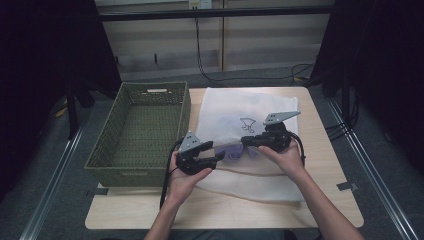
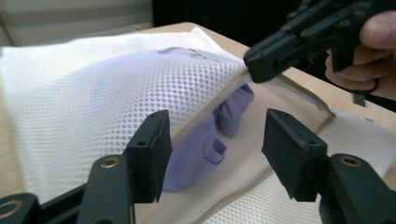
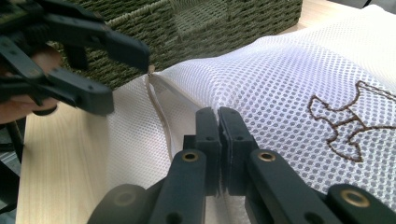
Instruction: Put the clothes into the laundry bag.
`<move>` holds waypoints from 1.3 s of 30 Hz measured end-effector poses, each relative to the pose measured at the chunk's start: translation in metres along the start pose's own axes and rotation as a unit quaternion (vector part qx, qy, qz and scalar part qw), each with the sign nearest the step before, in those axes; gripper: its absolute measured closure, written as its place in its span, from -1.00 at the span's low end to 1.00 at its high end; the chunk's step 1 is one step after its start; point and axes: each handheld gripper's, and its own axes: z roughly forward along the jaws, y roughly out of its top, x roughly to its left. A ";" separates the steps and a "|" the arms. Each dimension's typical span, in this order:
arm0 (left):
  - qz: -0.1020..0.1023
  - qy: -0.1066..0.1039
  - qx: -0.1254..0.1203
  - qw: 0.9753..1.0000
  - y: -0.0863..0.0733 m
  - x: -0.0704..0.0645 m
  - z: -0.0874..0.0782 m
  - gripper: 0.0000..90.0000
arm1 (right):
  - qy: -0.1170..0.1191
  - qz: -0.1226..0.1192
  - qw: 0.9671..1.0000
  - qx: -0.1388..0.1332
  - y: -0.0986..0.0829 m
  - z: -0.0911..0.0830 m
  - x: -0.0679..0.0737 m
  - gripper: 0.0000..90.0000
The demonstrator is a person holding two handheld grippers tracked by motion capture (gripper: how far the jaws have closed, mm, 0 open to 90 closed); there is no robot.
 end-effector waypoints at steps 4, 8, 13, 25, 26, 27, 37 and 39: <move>-0.007 0.013 0.001 1.000 0.009 0.002 -0.002 -0.09 | -0.006 -0.007 1.000 0.009 0.000 0.000 0.004 0.95; -0.022 0.006 0.003 1.000 0.018 0.007 0.003 -0.15 | -0.008 -0.001 1.000 0.011 -0.004 0.001 0.003 0.94; -0.013 -0.002 0.016 1.000 0.023 0.000 0.014 -0.27 | -0.006 -0.003 1.000 0.026 -0.011 0.007 0.001 0.93; -0.006 0.018 0.028 0.999 0.052 0.004 0.016 -0.54 | -0.010 0.003 0.998 0.058 -0.032 0.014 -0.002 0.91; 0.001 0.022 0.030 0.999 0.053 0.003 0.016 -0.56 | -0.010 0.002 0.998 0.060 -0.033 0.015 -0.001 0.90; 0.003 0.027 0.029 0.999 0.053 0.002 0.015 -0.58 | -0.010 0.001 0.998 0.061 -0.034 0.015 -0.002 0.90; -0.006 0.017 0.022 1.000 0.055 0.005 -0.003 -0.66 | -0.011 0.004 0.996 0.083 -0.045 0.026 -0.003 0.79; -0.001 0.028 0.019 0.999 0.054 0.005 -0.007 -0.64 | -0.012 0.005 0.996 0.086 -0.047 0.027 -0.003 0.80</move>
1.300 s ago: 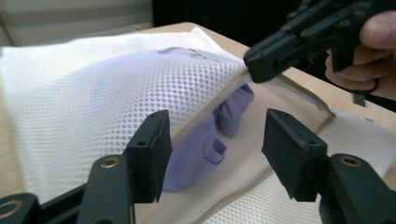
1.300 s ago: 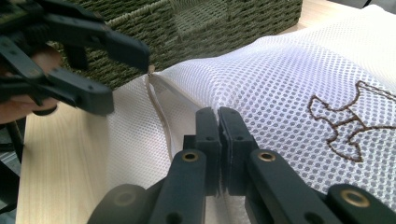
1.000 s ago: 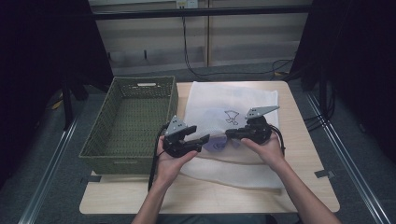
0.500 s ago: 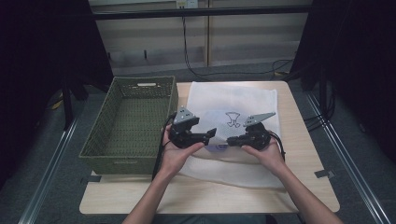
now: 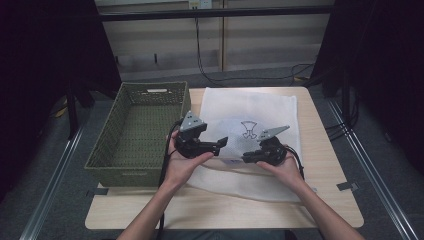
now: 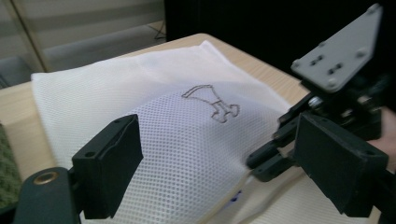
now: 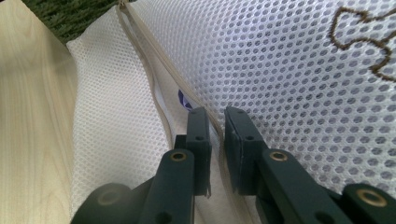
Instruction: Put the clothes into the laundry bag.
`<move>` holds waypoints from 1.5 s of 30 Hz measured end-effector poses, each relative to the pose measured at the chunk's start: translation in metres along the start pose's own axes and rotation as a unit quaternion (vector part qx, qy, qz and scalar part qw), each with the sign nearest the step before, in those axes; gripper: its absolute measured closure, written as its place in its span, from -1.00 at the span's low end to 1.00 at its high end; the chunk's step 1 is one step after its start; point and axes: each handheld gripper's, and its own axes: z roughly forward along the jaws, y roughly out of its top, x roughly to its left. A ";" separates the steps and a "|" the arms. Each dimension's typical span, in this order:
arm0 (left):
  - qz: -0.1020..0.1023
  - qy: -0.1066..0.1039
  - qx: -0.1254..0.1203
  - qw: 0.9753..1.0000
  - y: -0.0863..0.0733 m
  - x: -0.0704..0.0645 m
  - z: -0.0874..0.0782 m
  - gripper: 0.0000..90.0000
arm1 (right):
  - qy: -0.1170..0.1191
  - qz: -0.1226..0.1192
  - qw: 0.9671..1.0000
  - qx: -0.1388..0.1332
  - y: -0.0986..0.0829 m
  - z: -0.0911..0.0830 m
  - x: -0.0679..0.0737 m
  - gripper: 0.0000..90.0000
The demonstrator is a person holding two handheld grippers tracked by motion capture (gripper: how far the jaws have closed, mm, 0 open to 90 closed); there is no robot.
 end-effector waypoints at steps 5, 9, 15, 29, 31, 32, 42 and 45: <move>0.007 -0.006 0.004 1.000 -0.007 0.004 -0.009 -0.64 | 0.000 -0.001 1.000 0.011 -0.003 0.004 0.001 0.88; 0.011 0.000 0.008 1.000 -0.012 0.006 -0.015 -0.64 | -0.002 -0.004 1.000 0.022 -0.007 0.010 0.001 0.92; 0.015 0.009 0.001 1.000 -0.014 0.005 -0.025 -0.64 | -0.003 -0.010 0.999 0.042 -0.014 0.018 0.001 0.95; 0.014 0.021 -0.005 1.000 -0.024 0.007 -0.042 -0.64 | -0.019 -0.021 0.999 0.025 -0.014 0.007 0.003 0.78; 0.020 0.024 -0.005 1.000 -0.025 0.007 -0.046 -0.64 | -0.016 -0.023 1.000 0.012 -0.011 0.000 0.007 0.72; 0.019 0.025 -0.006 0.999 -0.025 0.008 -0.048 -0.64 | -0.017 -0.021 1.000 0.004 -0.009 -0.004 0.009 0.66; 0.013 0.030 -0.008 0.999 -0.034 0.013 -0.053 -0.64 | -0.027 -0.005 1.000 -0.003 -0.003 -0.002 0.005 1.00; 0.026 0.030 -0.006 0.999 -0.034 0.010 -0.053 -0.64 | -0.027 -0.005 0.999 0.019 -0.007 0.009 0.003 1.00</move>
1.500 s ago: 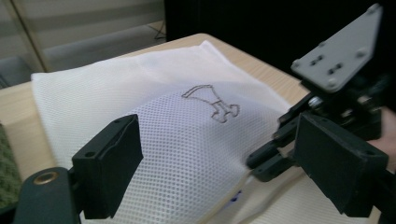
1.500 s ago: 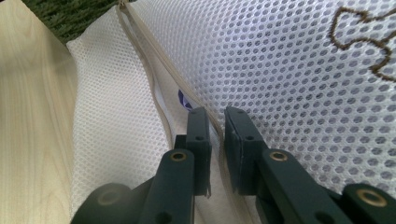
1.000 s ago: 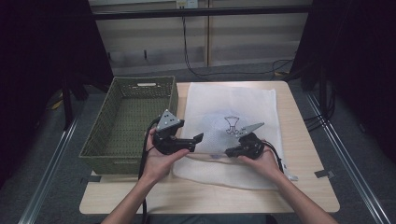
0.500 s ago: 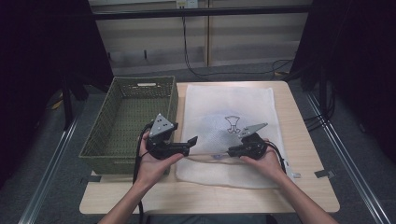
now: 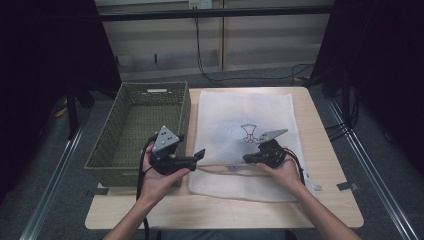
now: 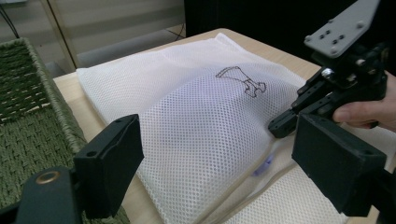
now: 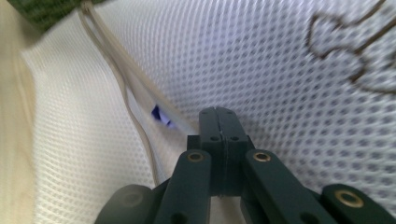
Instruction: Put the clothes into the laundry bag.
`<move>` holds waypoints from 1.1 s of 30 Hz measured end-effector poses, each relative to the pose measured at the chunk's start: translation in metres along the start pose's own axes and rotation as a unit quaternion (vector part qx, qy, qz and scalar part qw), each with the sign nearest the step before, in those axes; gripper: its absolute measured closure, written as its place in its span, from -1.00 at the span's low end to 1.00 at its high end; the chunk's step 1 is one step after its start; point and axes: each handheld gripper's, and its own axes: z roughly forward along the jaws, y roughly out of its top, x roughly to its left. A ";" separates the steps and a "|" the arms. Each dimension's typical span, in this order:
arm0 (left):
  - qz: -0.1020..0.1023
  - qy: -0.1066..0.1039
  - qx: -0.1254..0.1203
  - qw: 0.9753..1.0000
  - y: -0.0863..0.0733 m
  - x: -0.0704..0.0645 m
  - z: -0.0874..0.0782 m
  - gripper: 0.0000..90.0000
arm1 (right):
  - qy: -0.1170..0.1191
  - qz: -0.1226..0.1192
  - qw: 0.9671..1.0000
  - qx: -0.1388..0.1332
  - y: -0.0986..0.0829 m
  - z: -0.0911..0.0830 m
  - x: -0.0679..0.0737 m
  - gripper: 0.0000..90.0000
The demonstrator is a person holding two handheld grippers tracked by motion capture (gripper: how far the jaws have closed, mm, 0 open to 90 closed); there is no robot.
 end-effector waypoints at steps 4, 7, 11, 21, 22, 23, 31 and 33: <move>0.002 -0.001 0.000 1.000 -0.001 -0.001 0.000 -0.64 | 0.013 -0.015 0.999 0.026 -0.004 0.012 0.005 1.00; 0.005 0.001 0.000 1.000 -0.001 -0.001 0.000 -0.64 | 0.014 -0.017 0.999 0.024 -0.001 0.011 0.008 0.97; 0.003 0.004 -0.004 1.000 0.000 -0.001 -0.001 -0.64 | 0.010 -0.013 1.000 -0.017 0.006 -0.008 0.005 0.84; 0.009 -0.001 -0.004 1.000 0.000 -0.003 0.000 -0.64 | 0.003 -0.020 1.000 0.017 0.001 0.008 0.002 0.86; 0.008 -0.001 -0.005 1.000 0.000 -0.003 0.000 -0.64 | 0.000 -0.031 0.999 0.021 0.000 0.009 0.005 0.96; 0.009 -0.001 -0.004 1.000 -0.001 -0.004 0.000 -0.64 | -0.006 -0.042 0.999 0.023 0.000 0.010 0.007 0.99; -0.001 0.004 -0.001 1.000 -0.005 -0.002 0.002 -0.64 | -0.021 -0.112 0.994 0.009 -0.014 0.015 0.020 1.00; 0.003 0.005 0.001 1.000 -0.005 -0.001 0.002 -0.64 | -0.024 -0.118 0.993 0.001 -0.018 0.015 0.022 1.00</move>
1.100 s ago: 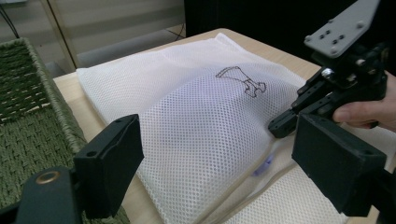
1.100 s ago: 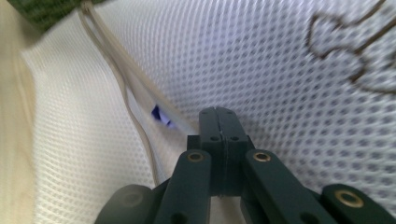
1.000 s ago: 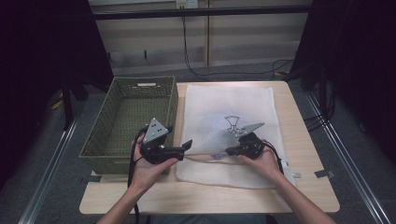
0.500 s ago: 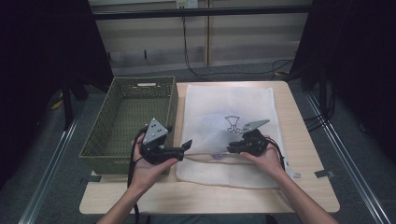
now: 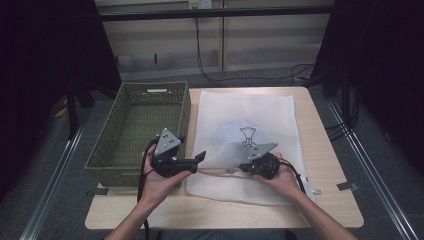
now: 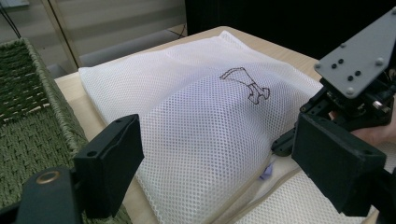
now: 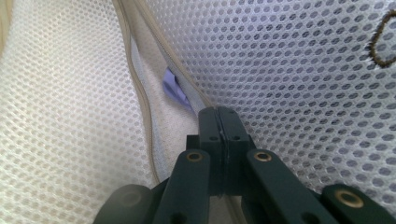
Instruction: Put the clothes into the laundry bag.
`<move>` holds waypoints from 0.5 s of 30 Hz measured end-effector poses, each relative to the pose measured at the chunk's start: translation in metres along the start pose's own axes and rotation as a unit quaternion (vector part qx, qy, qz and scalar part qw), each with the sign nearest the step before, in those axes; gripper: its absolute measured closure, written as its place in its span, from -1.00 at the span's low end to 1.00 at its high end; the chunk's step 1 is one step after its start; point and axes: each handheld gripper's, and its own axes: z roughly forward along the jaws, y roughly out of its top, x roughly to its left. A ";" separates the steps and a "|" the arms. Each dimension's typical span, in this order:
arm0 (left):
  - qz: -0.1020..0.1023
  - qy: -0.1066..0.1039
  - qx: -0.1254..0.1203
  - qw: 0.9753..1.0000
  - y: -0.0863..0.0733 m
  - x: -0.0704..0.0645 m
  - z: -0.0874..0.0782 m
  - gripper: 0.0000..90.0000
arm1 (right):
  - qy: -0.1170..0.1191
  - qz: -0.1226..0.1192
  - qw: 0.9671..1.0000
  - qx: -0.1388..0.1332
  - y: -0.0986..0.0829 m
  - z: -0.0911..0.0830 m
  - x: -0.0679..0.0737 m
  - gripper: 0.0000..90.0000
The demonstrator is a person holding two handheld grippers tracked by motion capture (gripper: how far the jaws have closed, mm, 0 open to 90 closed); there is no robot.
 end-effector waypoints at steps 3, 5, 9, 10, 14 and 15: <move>-0.001 -0.002 -0.001 1.000 0.000 0.000 0.000 -0.64 | 0.027 0.016 0.999 -0.012 -0.003 -0.001 -0.005 0.99; -0.001 -0.001 -0.001 1.000 0.000 0.001 -0.001 -0.64 | 0.054 0.034 0.998 -0.020 -0.005 -0.002 -0.010 0.92; -0.004 0.001 -0.002 1.000 0.000 0.003 -0.001 -0.64 | 0.081 0.057 0.995 -0.028 -0.003 -0.008 -0.015 0.81; -0.006 0.001 -0.002 1.000 0.000 0.004 -0.002 -0.64 | 0.078 0.055 0.995 -0.028 -0.002 -0.009 -0.014 0.76; -0.006 0.002 -0.002 1.000 0.000 0.004 -0.002 -0.64 | 0.087 0.053 0.994 -0.034 0.001 -0.014 -0.012 0.73; -0.005 0.003 -0.003 1.000 0.000 0.004 -0.002 -0.64 | 0.089 0.052 0.994 -0.038 0.002 -0.015 -0.011 0.71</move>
